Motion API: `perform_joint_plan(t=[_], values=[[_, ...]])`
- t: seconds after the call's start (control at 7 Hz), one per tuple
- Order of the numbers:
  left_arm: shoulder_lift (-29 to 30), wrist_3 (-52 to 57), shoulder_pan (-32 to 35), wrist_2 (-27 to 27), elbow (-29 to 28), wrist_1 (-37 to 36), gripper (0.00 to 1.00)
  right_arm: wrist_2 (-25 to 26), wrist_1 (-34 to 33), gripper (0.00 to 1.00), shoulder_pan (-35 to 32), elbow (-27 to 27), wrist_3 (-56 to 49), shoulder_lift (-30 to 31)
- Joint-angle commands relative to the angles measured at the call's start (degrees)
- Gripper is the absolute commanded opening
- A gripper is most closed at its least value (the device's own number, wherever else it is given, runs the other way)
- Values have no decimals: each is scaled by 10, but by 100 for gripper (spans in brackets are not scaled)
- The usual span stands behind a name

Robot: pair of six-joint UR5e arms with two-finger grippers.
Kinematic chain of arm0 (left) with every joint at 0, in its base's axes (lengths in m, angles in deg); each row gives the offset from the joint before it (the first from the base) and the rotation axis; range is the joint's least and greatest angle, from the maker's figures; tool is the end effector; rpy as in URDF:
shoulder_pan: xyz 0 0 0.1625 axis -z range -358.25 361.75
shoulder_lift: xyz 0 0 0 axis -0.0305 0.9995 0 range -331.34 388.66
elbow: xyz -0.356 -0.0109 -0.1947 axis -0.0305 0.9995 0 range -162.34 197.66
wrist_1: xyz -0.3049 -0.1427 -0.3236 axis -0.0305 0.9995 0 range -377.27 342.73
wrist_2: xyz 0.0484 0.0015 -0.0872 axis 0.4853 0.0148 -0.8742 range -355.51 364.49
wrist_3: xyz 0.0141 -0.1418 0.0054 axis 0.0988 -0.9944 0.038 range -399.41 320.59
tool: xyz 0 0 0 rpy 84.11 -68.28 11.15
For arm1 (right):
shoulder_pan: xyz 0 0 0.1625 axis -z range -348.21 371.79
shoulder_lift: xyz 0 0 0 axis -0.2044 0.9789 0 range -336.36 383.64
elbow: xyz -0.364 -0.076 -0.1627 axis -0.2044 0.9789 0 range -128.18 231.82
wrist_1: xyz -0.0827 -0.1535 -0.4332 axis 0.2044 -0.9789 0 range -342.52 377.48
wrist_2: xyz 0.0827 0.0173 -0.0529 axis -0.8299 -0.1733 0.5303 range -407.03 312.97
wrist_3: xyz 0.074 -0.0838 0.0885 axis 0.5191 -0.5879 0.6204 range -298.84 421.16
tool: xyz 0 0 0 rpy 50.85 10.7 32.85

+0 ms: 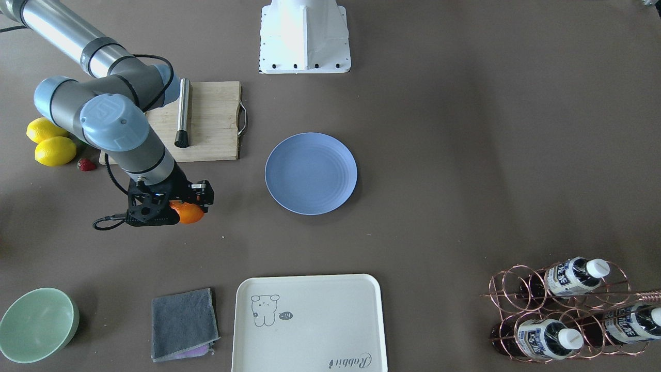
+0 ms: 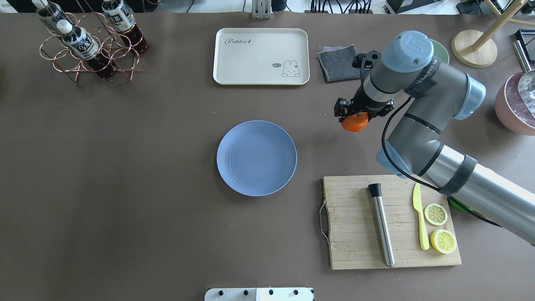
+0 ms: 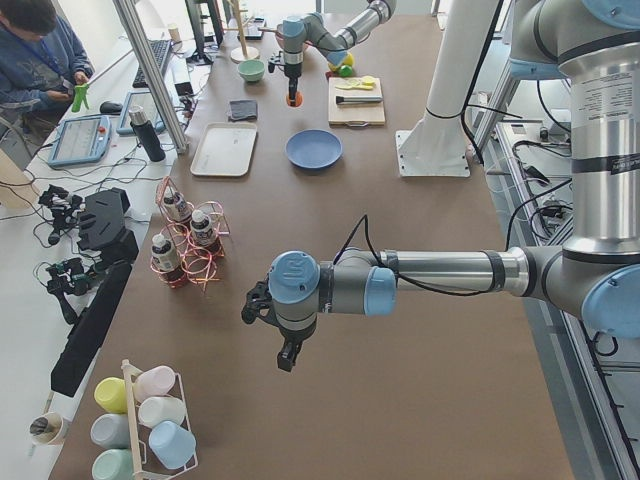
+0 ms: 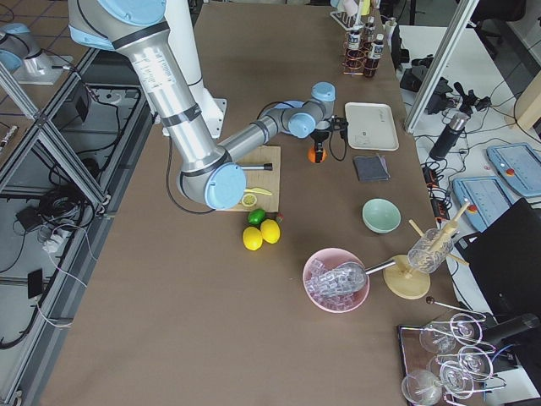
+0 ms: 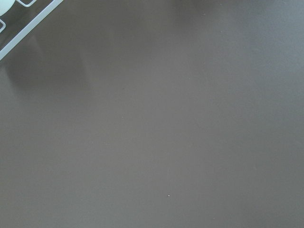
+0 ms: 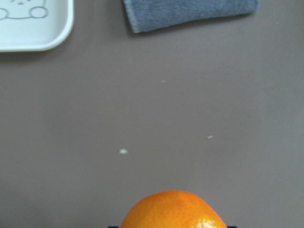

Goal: Pick orange to plate
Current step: 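Carry the orange with the right gripper over the blue plate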

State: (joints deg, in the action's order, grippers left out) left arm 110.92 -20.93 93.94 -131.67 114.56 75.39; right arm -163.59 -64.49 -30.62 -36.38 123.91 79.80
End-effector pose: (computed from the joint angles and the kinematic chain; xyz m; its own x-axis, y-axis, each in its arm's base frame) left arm -0.0494 -0.4941 0.6668 0.6694 0.3132 -0.6736 -0.1834 0.9484 0.2587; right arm -0.5169 -0.5665 0.2957 0.6814 0.0678 0.7288 -0.0888 0.9960 -0.0096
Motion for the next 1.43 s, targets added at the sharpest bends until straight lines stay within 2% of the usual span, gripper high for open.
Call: perform_joint_plan(t=[0.0, 0.14, 0.29, 0.43, 1.0, 1.14, 1.29], values=[[0, 0, 0, 0, 0, 8, 98, 58, -63, 0, 84, 7, 140, -99], [-5, 0, 0, -1, -1, 21, 98, 69, -64, 0, 110, 17, 173, -121], [-9, 0, 0, -1, 0, 27, 98, 103, -64, 0, 133, 61, 192, -160], [-13, 0, 0, -1, 0, 28, 98, 109, -62, 0, 139, 95, 194, -181], [-16, 0, 1, -1, 0, 29, 98, 121, -61, 0, 150, 109, 187, -181], [-17, 0, 0, -1, 0, 29, 98, 122, -59, 64, 151, 109, 188, -181], [-17, 0, 0, -1, 0, 29, 98, 124, -58, 100, 151, 109, 185, -182]])
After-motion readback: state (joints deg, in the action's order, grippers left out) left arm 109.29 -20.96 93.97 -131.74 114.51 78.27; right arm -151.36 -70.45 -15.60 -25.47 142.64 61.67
